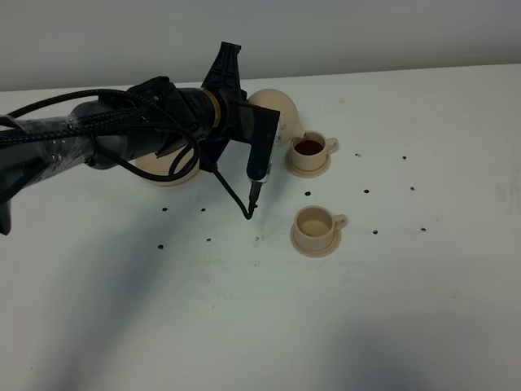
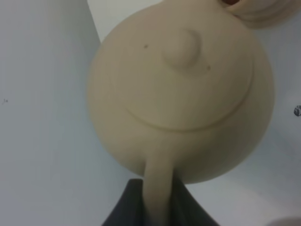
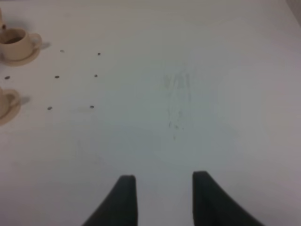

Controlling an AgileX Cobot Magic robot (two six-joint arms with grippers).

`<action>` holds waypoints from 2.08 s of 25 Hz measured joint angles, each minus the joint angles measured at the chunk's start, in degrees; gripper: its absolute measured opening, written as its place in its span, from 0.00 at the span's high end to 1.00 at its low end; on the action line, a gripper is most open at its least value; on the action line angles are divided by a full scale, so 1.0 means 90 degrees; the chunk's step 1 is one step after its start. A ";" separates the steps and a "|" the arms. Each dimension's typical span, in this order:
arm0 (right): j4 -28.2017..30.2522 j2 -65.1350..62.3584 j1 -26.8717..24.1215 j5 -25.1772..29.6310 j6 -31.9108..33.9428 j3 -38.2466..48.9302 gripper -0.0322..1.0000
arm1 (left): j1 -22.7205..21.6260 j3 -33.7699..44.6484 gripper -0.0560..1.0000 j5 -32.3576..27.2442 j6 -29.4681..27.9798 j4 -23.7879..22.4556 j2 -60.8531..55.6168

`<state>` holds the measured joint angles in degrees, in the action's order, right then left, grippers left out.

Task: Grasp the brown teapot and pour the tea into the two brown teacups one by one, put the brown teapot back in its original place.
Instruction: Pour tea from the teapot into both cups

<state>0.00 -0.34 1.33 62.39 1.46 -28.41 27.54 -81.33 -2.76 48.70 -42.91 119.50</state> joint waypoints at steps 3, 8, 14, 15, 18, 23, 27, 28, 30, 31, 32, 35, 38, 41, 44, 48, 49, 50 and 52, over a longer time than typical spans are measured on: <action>0.0000 0.0000 0.0000 0.0000 0.0000 0.0000 0.67 | 0.0000 0.0000 0.87 0.0000 0.0090 0.0019 0.0000; 0.0000 0.0000 0.0000 0.0000 0.0000 0.0000 0.67 | 0.0000 0.0000 0.87 0.0000 0.0203 0.0055 0.0000; 0.0000 0.0000 0.0000 0.0000 0.0000 0.0000 0.67 | 0.0000 0.0000 0.87 0.0000 0.0271 0.0074 0.0000; 0.0000 0.0000 0.0000 0.0000 0.0000 0.0000 0.67 | 0.0000 0.0000 0.87 0.0000 0.0271 0.0074 0.0000; 0.0000 0.0000 0.0000 0.0000 0.0000 0.0000 0.67 | 0.0000 0.0000 0.87 0.0000 0.0289 0.0094 0.0000; 0.0000 0.0000 0.0000 0.0000 0.0000 0.0000 0.67 | 0.0000 0.0000 0.87 0.0000 0.0293 0.0106 0.0000; 0.0000 0.0000 0.0000 0.0000 0.0000 0.0000 0.67 | 0.0000 0.0000 0.87 0.0000 0.0388 0.0113 0.0000; 0.0000 0.0000 0.0000 0.0000 0.0000 0.0000 0.67 | 0.0000 0.0000 0.87 0.0000 0.0406 0.0113 0.0000; 0.0000 0.0000 0.0000 0.0000 0.0000 0.0000 0.67 | 0.0000 0.0000 0.87 0.0000 0.0419 0.0118 0.0000; 0.0000 0.0000 0.0000 0.0000 0.0000 0.0000 0.67 | 0.0000 0.0000 0.87 0.0000 0.0419 0.0133 0.0000; 0.0000 0.0000 0.0000 0.0000 0.0000 0.0000 0.67 | 0.0000 0.0000 0.87 0.0000 0.0426 0.0140 0.0000; 0.0000 0.0000 0.0000 0.0000 0.0000 0.0000 0.67 | 0.0000 0.0000 0.87 0.0000 0.0431 0.0140 0.0000; 0.0000 0.0000 0.0000 0.0000 0.0000 0.0000 0.67 | 0.0000 0.0000 0.87 0.0000 0.0431 0.0140 0.0000; 0.0000 0.0000 0.0000 0.0000 0.0000 0.0000 0.67 | 0.0000 0.0000 0.87 0.0000 0.0431 0.0140 0.0000; 0.0000 0.0000 0.0000 0.0000 0.0000 0.0000 0.67 | 0.0000 0.0000 0.87 0.0000 0.0452 0.0140 0.0000; 0.0000 0.0000 0.0000 0.0000 0.0000 0.0000 0.67 | 0.0000 0.0000 0.87 -0.0006 0.0600 0.0147 0.0000; 0.0000 0.0000 0.0000 0.0000 0.0000 0.0000 0.67 | 0.0000 0.0000 0.87 -0.0010 0.0607 0.0162 0.0000; 0.0000 0.0000 0.0000 0.0000 0.0000 0.0000 0.67 | 0.0000 0.0000 0.87 -0.0010 0.0612 0.0167 0.0000; 0.0000 0.0000 0.0000 0.0000 0.0000 0.0000 0.67 | 0.0000 0.0000 0.87 -0.0010 0.0619 0.0174 0.0000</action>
<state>0.00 -0.34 1.33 62.39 1.46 -28.41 27.54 -81.33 -2.85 54.27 -41.34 119.50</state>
